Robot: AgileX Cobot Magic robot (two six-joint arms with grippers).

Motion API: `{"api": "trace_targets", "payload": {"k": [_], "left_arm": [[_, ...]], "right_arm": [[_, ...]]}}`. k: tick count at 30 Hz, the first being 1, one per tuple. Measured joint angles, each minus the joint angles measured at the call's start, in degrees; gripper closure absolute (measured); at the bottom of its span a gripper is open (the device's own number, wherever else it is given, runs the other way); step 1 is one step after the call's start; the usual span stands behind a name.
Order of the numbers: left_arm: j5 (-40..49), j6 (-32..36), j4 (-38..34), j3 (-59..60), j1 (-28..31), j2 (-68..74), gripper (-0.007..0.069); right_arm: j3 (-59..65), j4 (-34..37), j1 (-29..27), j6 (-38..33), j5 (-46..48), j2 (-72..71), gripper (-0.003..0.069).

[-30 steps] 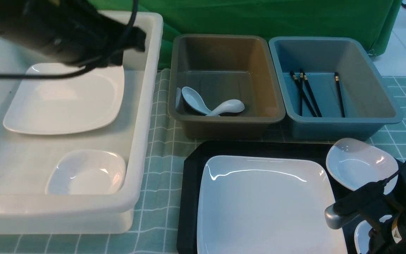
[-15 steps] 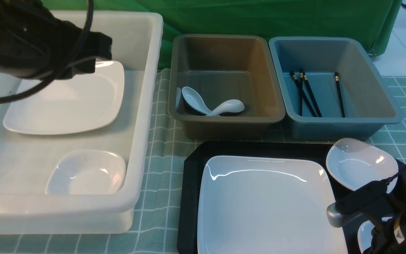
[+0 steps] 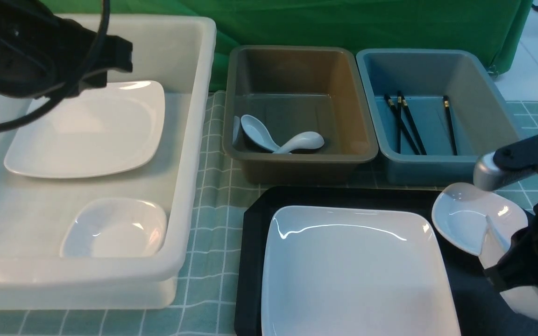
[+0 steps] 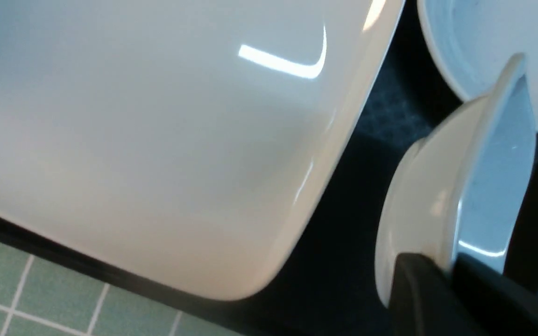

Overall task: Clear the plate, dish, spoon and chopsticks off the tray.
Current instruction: Use the right arm to grab a small plate from the dinner plate, then use the right arm to put the small plate into the large storage box on the left

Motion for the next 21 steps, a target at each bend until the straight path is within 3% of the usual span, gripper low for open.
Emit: {"api": "trace_targets", "payload": {"k": [8,12,15,21], "left_arm": [[4.84,-2.83,4.86,0.07,1.19,-0.71,0.0615],[7.58,-4.57,6.08,0.07,7.93,-2.38,0.0615],[8.74,-3.01,1.67,0.07,16.06,-3.6,0.0615],[5.87,6.47,-14.95,3.01,31.32,-6.52,0.0615]], "right_arm": [[-9.35,1.7,0.0,-3.39,0.12,1.32,0.0593],[-18.38,8.32,0.24,-10.54,0.29,4.73,0.0593],[-29.16,12.6,3.82,-16.85,0.55,11.56,0.0593],[-52.18,13.87,13.24,-24.94,0.98,30.41,0.0593]]}}
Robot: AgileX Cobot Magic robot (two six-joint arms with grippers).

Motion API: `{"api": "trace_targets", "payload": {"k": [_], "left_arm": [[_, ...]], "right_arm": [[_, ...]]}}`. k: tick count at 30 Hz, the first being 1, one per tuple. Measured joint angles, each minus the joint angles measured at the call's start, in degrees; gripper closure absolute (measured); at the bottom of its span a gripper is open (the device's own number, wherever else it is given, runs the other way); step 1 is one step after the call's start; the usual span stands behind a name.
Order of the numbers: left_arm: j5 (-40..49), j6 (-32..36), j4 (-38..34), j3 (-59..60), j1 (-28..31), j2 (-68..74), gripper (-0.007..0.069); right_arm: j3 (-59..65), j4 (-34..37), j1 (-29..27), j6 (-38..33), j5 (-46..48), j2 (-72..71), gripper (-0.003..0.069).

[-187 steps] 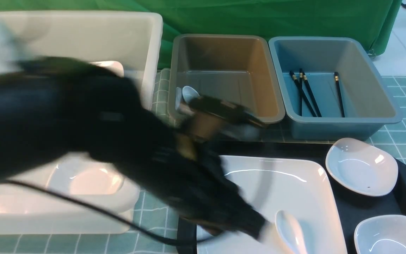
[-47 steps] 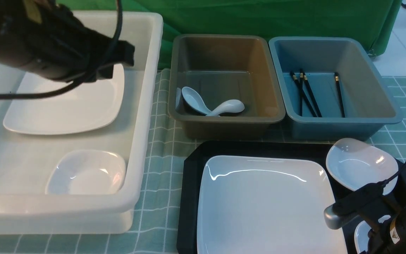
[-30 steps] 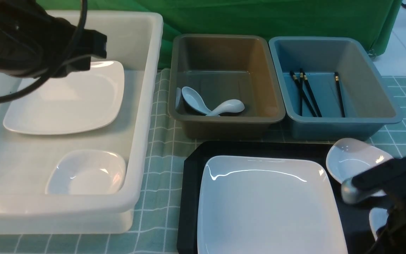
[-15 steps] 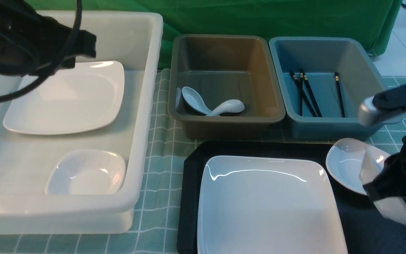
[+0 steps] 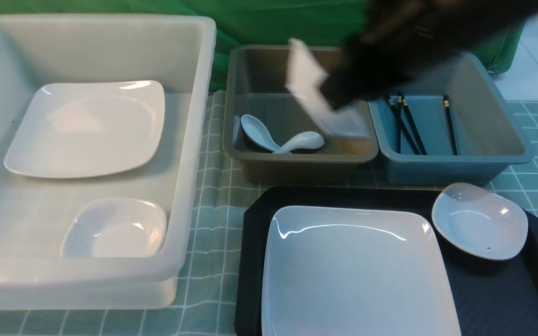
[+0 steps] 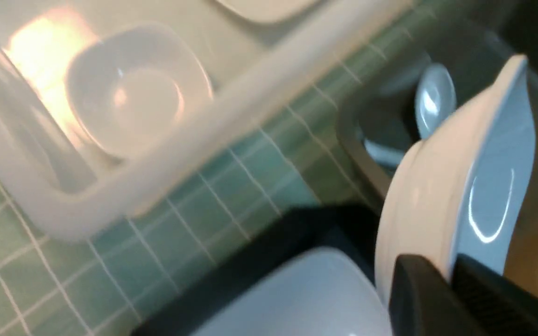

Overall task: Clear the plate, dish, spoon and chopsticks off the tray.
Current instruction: Use the right arm to put the small plate into the large storage box on the left

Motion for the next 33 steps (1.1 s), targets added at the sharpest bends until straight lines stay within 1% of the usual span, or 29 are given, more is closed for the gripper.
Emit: {"api": "trace_targets", "payload": {"k": [2,5,10,17,27,30,33], "left_arm": [[-0.69,2.06,-3.35,0.99,4.16,-1.73,0.0615],[-0.81,3.52,-4.44,1.47,7.84,-3.97,0.0613],[-0.66,5.61,-4.92,1.53,11.61,-7.7,0.0613],[0.33,6.7,-4.92,1.53,11.89,-8.69,0.0613],[0.45,7.64,-4.92,1.59,11.89,-8.69,0.0613],[0.6,8.06,-4.92,1.59,11.89,-8.69,0.0613],[0.62,8.63,-4.92,1.63,11.89,-8.69,0.0613]], "right_arm": [[-8.56,0.06,2.86,-1.4,-0.06,5.84,0.0593],[-19.23,0.12,6.46,-2.78,0.02,14.07,0.0593],[-31.79,0.18,12.57,-5.0,0.91,26.25,0.0593],[-33.99,0.6,16.9,-10.31,1.53,34.9,0.0593],[-34.02,0.23,16.98,-12.43,-0.08,39.88,0.0593],[-34.02,0.1,16.98,-12.58,0.05,40.33,0.058],[-34.02,-0.02,16.98,-12.83,1.54,40.45,0.0534]]}}
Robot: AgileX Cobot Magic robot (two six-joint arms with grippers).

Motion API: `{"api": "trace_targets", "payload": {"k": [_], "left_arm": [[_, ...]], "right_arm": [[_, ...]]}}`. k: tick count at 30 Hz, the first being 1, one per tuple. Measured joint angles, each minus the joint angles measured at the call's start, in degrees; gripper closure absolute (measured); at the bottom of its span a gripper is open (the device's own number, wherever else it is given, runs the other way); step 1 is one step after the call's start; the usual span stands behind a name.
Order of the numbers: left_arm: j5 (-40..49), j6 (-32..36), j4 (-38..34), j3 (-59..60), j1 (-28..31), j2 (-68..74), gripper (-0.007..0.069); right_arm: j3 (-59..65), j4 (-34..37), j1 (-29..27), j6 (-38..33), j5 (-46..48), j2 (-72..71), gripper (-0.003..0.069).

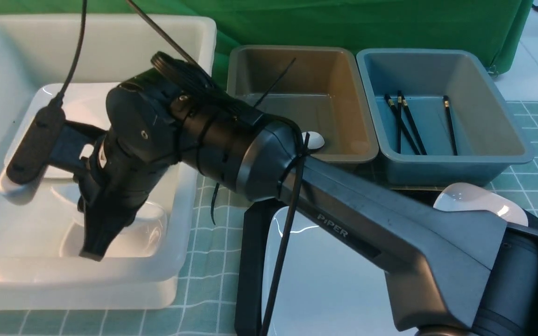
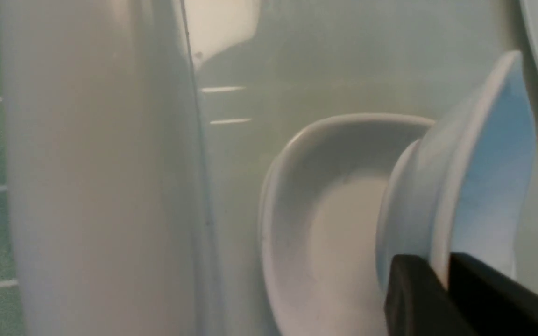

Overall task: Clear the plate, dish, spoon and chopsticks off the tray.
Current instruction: Use the right arm to put the small plate into the large storage box on the left, then use the right arm to grab a small plate from the dinner plate

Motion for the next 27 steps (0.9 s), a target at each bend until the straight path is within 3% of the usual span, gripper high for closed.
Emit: {"api": "trace_targets", "payload": {"k": [7,15,20,21,23,24,25,26,27], "left_arm": [[0.04,0.45,-0.31,0.0,0.0,0.0,0.0613],[0.04,0.56,-0.93,0.0,0.0,0.0,0.0613],[0.04,0.63,-2.66,0.0,0.0,0.0,0.0613],[0.04,0.8,-3.28,0.0,0.0,0.0,0.0613],[0.04,1.37,-4.22,0.0,0.0,0.0,0.0613],[0.04,1.69,-4.38,0.0,0.0,0.0,0.0613],[0.04,3.34,-5.49,0.0,0.0,0.0,0.0613],[0.04,5.26,-6.41,0.0,0.0,0.0,0.0613],[0.04,6.29,-7.39,0.0,0.0,0.0,0.0613]], "right_arm": [[0.0,0.0,0.0,3.38,5.04,-0.5,0.0338],[-0.95,-0.61,0.0,8.7,9.26,-5.24,0.0302],[-1.25,-6.25,-0.31,11.59,12.74,-9.64,0.0302],[-1.42,-13.55,-0.43,15.41,12.74,-11.8,0.0328],[-0.97,-20.75,-0.94,19.08,12.74,-14.33,0.0396],[-0.89,-21.34,-1.07,19.77,12.74,-15.01,0.0421],[0.68,-24.46,-2.67,21.83,12.74,-18.21,0.0529],[2.52,-24.7,-4.39,22.96,12.74,-21.69,0.059],[4.68,-24.57,-5.76,23.36,12.74,-23.99,0.0606]]}}
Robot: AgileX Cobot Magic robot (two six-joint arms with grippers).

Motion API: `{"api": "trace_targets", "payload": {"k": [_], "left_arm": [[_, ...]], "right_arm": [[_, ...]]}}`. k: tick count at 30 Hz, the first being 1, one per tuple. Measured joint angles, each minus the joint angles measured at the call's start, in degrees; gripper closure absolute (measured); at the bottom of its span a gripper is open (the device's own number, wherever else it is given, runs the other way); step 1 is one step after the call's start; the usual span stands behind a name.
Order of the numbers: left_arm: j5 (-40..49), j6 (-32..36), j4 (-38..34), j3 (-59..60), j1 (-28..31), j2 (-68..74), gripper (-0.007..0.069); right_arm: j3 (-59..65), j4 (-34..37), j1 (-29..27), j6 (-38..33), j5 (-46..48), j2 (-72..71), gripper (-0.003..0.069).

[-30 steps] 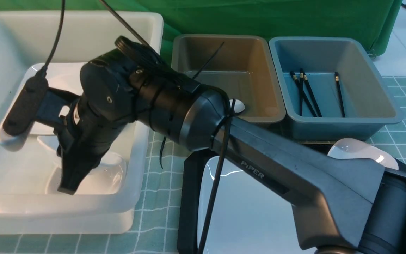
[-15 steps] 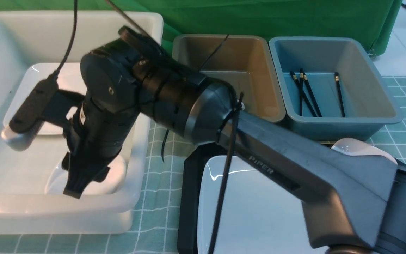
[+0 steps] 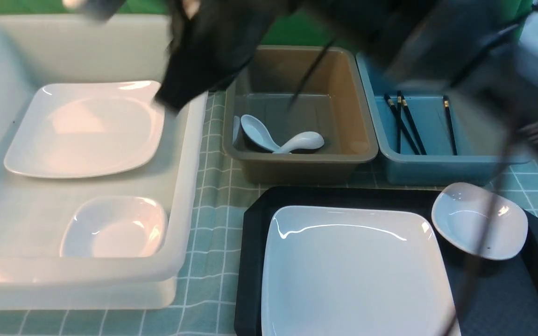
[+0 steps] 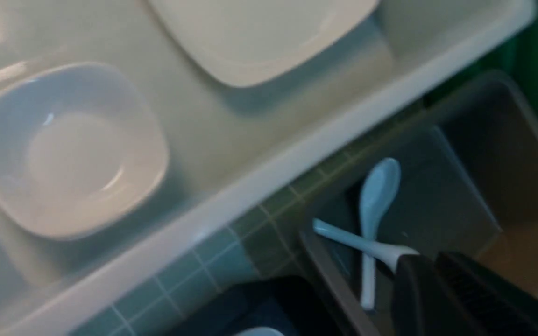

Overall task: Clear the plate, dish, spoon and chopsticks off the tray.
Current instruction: Use the right arm to grab a small plate from the dinner plate

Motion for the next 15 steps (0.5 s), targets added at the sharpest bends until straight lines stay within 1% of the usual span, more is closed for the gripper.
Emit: {"api": "trace_targets", "payload": {"k": [2,5,6,7,8,9,10,12,14,15], "left_arm": [[0.14,1.4,-1.73,0.0,0.0,0.0,0.0613],[0.44,3.28,-5.65,0.0,-0.11,0.26,0.0613],[0.44,3.91,-6.75,0.0,-0.22,0.48,0.0613],[0.38,5.86,-9.95,0.0,-1.34,1.35,0.0613],[0.38,6.39,-10.74,0.0,-1.52,1.47,0.0613],[0.31,7.56,-12.46,0.07,-2.4,2.04,0.0613],[0.25,8.95,-14.7,0.27,-4.04,3.09,0.0613],[0.13,10.22,-16.59,0.39,-7.84,5.31,0.0613],[-1.22,10.79,-16.8,1.04,-12.4,7.59,0.0613],[-2.33,10.79,-16.51,1.76,-15.89,9.14,0.0613]], "right_arm": [[4.81,0.67,-3.89,0.31,0.0,-5.06,0.0634],[16.63,2.35,-11.7,0.24,0.0,-15.38,0.0641],[17.62,2.49,-12.91,0.24,0.0,-16.05,0.0641],[27.81,3.05,-18.41,0.24,-0.05,-21.82,0.0641],[28.85,3.14,-19.02,0.24,-0.05,-22.42,0.064],[32.01,3.2,-20.84,0.24,-0.05,-24.14,0.0638],[39.49,3.4,-24.92,0.78,-0.17,-27.66,0.0624],[50.99,3.58,-30.21,1.59,-1.06,-31.68,0.0565],[60.57,3.69,-34.26,1.68,-4.94,-33.66,0.0468],[63.91,3.8,-35.67,1.68,-7.03,-33.99,0.0421]]}}
